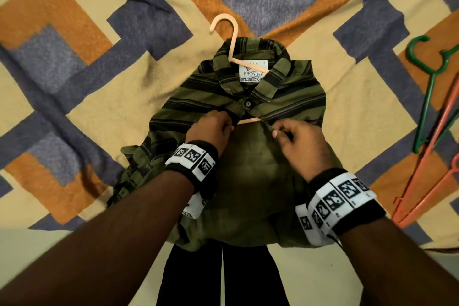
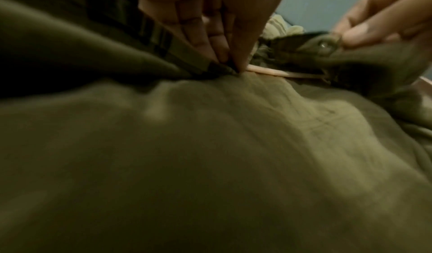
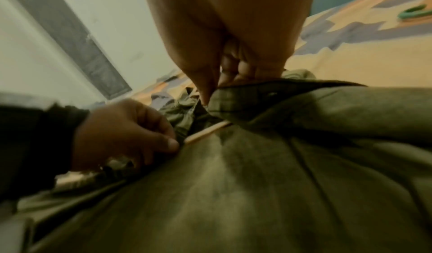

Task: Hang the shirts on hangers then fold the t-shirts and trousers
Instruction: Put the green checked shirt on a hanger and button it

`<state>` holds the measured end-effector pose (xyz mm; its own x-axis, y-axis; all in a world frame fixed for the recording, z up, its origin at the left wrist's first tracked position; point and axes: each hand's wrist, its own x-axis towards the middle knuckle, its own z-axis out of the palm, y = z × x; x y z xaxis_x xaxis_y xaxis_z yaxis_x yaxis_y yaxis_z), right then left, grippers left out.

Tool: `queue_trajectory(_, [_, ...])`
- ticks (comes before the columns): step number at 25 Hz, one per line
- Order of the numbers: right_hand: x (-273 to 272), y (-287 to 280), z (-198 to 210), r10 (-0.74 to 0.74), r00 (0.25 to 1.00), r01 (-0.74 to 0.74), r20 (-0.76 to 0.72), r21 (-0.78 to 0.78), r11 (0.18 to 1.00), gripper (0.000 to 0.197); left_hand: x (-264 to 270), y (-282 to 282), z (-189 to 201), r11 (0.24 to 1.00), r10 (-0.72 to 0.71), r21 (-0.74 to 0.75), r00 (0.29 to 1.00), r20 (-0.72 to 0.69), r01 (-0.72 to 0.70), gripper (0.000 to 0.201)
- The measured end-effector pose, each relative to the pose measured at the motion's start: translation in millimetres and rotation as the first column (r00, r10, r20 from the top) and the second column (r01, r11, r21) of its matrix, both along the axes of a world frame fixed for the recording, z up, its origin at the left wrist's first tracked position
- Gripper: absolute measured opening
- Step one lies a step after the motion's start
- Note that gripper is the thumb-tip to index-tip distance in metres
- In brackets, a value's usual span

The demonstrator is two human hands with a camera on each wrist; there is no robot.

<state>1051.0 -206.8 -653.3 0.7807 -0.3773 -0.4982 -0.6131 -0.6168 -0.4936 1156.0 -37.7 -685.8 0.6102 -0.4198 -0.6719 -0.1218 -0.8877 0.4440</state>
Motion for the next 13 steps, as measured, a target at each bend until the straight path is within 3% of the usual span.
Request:
queue_trajectory(3, [0, 10, -8, -0.247, 0.963, 0.268, -0.106, 0.287, 0.92, 0.008, -5, 8, -3, 0.999, -0.042, -0.003, 0.999, 0.021, 0.042, 0.021])
queue_trajectory(6, [5, 29, -29, -0.42, 0.898, 0.434, -0.134, 0.435, 0.789, 0.019, -5, 12, -5, 0.999, -0.031, -0.007, 0.999, 0.033, 0.031, 0.019])
queue_trajectory(10, [12, 50, -41, -0.546, 0.837, 0.489, -0.044, 0.508, 0.709, 0.024, -7, 5, -8, 0.966, 0.226, -0.102, 0.969, -0.104, -0.236, 0.005])
queue_trajectory(13, [8, 55, -46, -0.552, 0.833, 0.485, -0.043, 0.538, 0.69, 0.028, -15, 3, -10, 0.898, 0.382, -0.141, 0.898, -0.219, -0.416, 0.019])
